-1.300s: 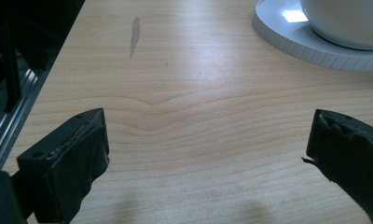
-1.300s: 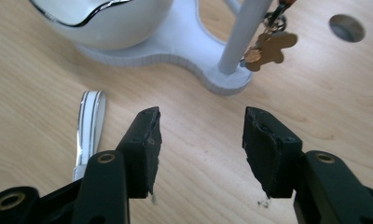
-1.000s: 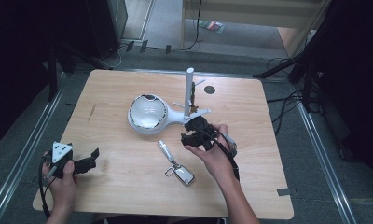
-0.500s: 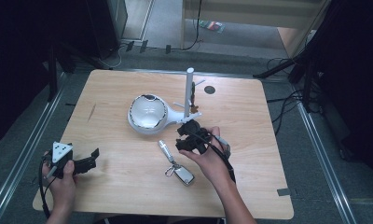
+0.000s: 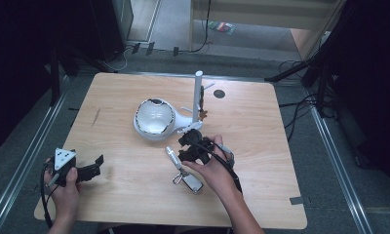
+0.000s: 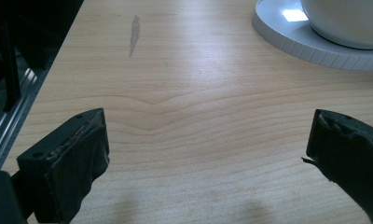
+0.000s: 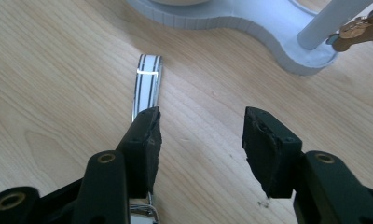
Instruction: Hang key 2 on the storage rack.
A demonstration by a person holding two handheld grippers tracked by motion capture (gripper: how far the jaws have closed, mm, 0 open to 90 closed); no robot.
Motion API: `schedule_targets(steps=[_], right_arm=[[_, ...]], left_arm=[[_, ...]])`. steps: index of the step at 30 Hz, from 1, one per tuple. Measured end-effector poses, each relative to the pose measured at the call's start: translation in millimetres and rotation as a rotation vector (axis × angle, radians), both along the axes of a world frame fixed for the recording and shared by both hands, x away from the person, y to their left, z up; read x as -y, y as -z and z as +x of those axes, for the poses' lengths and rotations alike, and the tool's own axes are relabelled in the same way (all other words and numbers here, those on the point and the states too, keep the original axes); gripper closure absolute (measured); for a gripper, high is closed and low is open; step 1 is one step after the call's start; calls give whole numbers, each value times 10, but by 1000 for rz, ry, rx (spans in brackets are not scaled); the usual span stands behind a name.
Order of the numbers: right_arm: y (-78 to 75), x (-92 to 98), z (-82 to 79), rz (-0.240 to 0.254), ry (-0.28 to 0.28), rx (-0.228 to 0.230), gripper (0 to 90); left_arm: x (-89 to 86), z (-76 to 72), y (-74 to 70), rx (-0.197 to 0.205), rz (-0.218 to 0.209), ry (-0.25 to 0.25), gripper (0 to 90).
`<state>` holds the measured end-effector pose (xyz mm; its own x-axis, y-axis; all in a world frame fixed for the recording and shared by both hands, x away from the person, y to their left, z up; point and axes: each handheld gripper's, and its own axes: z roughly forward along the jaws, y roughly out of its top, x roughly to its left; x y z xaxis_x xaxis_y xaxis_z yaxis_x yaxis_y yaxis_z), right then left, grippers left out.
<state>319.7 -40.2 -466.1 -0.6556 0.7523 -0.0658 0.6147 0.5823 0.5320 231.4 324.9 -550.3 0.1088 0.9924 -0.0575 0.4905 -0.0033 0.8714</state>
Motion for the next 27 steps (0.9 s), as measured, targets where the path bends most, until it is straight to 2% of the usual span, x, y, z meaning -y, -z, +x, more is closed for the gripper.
schedule_targets(steps=[4,19,27], right_arm=[[25,-39,-2,-8,0,-24,525],[125,-157,-11,-34,-40,-92,502],[204,-233,-31,-58,-53,-132,559]], left_arm=[[-1,0,0,-1,0,0,0],[-1,2,0,-1,-2,1,0],[-3,3,0,-2,-4,0,0]])
